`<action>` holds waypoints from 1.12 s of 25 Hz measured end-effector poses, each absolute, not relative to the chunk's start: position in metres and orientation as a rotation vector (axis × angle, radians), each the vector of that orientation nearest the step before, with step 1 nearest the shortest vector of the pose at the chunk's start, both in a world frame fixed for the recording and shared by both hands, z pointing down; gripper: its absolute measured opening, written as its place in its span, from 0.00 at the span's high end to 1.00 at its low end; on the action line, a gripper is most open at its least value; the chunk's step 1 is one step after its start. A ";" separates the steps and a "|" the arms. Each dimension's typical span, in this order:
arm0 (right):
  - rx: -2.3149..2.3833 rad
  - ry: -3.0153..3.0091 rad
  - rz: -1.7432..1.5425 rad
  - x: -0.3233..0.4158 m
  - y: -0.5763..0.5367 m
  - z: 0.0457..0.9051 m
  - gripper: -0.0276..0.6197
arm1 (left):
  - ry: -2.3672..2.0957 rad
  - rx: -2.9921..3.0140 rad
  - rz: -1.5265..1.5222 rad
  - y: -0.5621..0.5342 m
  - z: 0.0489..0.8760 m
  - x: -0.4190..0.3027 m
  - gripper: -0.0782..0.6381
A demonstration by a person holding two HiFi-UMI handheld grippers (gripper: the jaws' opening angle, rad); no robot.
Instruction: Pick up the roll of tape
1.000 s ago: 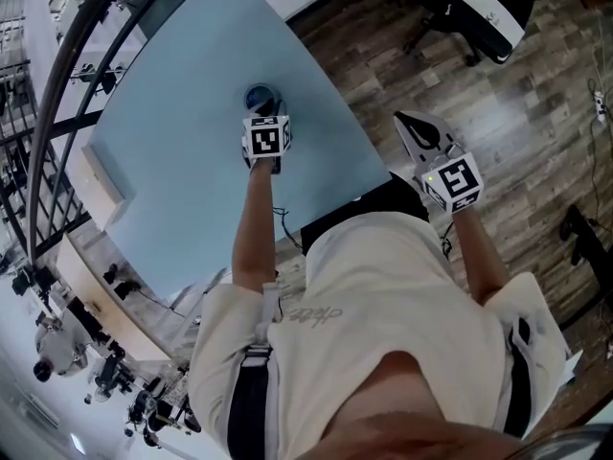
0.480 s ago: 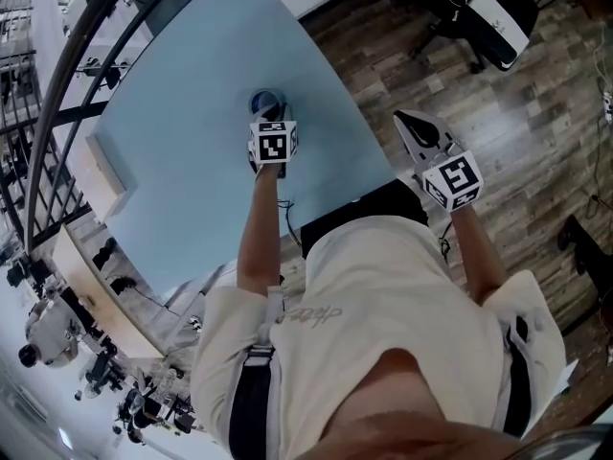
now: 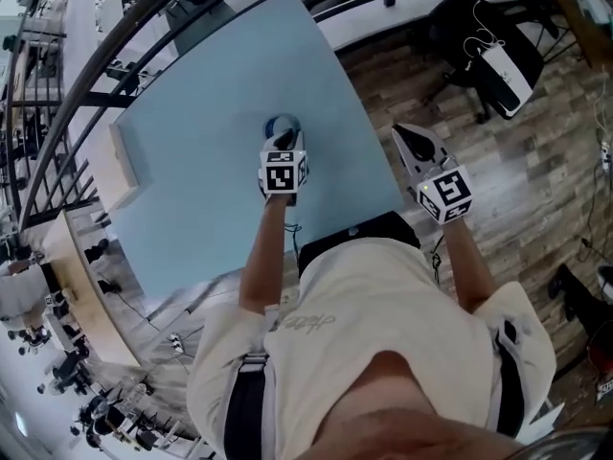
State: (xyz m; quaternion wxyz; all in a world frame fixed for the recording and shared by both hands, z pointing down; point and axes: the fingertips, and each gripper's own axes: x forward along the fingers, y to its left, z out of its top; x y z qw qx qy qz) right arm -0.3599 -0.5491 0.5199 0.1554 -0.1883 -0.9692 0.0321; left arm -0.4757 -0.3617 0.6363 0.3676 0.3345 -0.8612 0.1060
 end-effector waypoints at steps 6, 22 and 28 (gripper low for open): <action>-0.571 -2.816 0.041 -0.363 -0.531 0.492 0.95 | -2.272 0.898 0.251 -0.349 0.578 -0.457 0.81; -0.618 -2.874 -0.059 -0.367 -0.485 0.447 0.95 | -2.497 0.932 0.121 -0.293 0.471 -0.427 0.81; -0.632 -2.886 -0.062 -0.367 -0.472 0.435 0.95 | -2.550 0.965 0.082 -0.279 0.441 -0.421 0.81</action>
